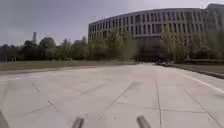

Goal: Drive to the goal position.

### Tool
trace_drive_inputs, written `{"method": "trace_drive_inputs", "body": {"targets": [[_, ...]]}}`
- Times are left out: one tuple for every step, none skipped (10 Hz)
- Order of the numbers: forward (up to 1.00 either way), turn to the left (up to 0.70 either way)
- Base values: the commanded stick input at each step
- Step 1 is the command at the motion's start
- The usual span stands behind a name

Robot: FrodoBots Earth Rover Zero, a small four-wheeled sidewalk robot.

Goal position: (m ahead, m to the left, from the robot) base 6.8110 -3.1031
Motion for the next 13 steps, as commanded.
{"method": "trace_drive_inputs", "body": {"targets": [[0.70,0.00],[0.70,0.00],[0.70,0.00],[0.70,0.00],[0.70,0.00],[0.70,0.00],[0.70,0.00],[0.70,0.00],[0.70,0.00],[0.70,0.00],[0.70,0.00],[0.70,0.00],[0.70,0.00]]}}
